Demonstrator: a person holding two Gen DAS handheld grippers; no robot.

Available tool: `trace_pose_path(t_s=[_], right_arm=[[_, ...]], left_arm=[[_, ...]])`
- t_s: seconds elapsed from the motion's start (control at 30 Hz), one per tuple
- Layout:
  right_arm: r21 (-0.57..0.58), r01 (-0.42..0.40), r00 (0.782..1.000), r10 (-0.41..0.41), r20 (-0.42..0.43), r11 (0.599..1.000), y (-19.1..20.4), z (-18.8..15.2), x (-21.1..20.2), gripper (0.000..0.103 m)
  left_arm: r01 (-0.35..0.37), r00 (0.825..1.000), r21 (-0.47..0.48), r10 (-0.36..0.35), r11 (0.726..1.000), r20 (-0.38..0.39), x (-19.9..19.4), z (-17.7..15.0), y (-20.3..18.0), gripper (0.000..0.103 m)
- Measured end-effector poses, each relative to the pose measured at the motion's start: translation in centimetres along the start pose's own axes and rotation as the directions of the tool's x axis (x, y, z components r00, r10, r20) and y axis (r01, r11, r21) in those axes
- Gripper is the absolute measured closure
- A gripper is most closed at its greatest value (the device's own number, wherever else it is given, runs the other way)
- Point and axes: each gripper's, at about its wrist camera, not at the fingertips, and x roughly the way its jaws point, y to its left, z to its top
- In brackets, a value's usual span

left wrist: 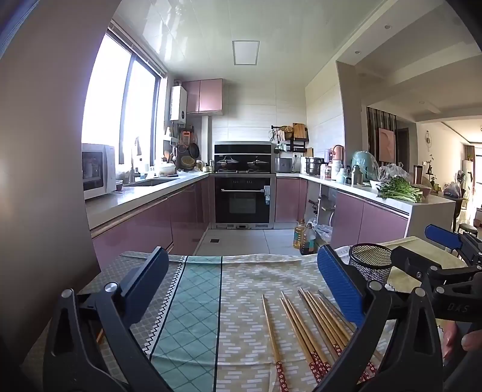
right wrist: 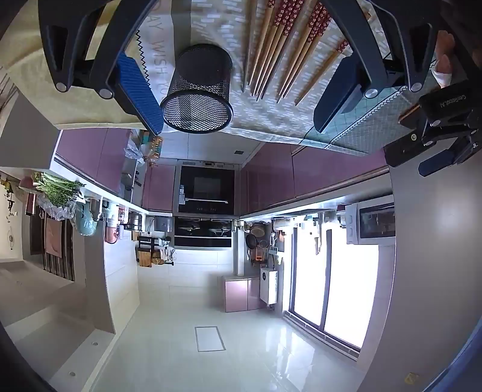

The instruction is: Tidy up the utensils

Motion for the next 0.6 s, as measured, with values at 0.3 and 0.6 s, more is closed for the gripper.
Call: trace_pose_path(t_s=[0.3,0.6], right_arm=[[0.011,0.003,1.0,-0.003,0.008,1.0,-0.6,0.3,0.4,0.006],[0.017,0.002,1.0,-0.002,0.009,1.0,-0.3,0.2,0.0,0.006]], left_arm=[[0.006,1.0,-0.001,-0.006,1.0,0.005,-0.3,0.6,0.5,0.006],[0.001,1.0,0.007,-0.001,1.0,0.012,-0.1,0.2,0.1,0.006]])
